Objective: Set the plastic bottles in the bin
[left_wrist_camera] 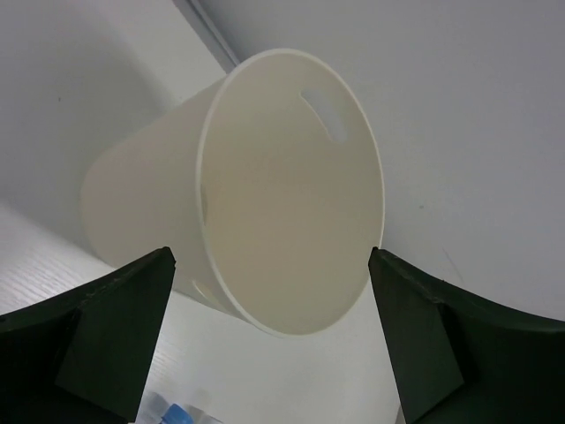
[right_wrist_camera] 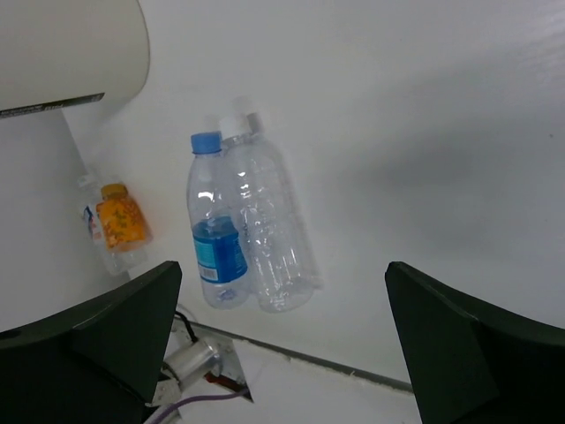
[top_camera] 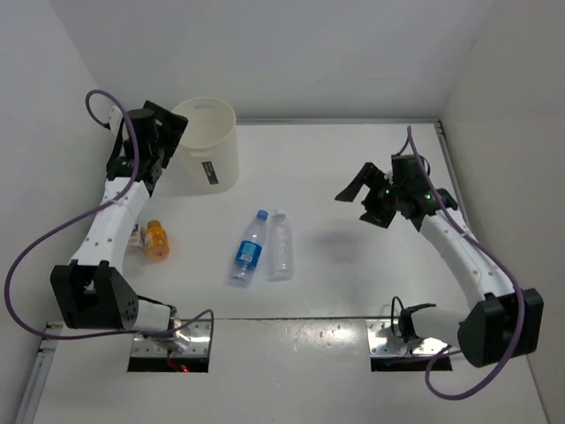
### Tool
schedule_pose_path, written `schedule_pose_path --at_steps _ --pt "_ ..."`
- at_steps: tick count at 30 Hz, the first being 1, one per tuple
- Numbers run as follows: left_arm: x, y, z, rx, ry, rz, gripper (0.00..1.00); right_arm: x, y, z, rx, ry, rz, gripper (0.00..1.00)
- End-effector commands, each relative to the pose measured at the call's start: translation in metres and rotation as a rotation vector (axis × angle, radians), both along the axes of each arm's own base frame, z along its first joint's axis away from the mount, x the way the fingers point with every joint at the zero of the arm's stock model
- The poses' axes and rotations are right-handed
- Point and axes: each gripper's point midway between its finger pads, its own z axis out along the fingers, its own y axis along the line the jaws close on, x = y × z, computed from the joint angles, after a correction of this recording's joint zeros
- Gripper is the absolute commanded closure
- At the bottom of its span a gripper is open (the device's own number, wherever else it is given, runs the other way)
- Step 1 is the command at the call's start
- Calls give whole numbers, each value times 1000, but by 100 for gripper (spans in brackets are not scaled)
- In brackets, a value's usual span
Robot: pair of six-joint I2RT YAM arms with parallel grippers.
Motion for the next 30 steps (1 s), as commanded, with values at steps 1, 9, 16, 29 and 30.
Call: schedule_pose_path --at_steps 1,9,16,29,30 --pt "3 4 28 111 -101 -42 2 23 -6 7 -101 -9 14 0" --pt "-9 30 58 420 -150 -30 0 74 15 -1 -82 11 69 0" --pt "1 -9 14 189 -130 -147 0 95 36 -13 -35 35 186 0" --pt "10 7 -13 228 -24 -95 3 103 69 -22 99 10 334 0" --pt "11 9 -19 231 -4 -86 3 104 69 -25 98 24 334 0"
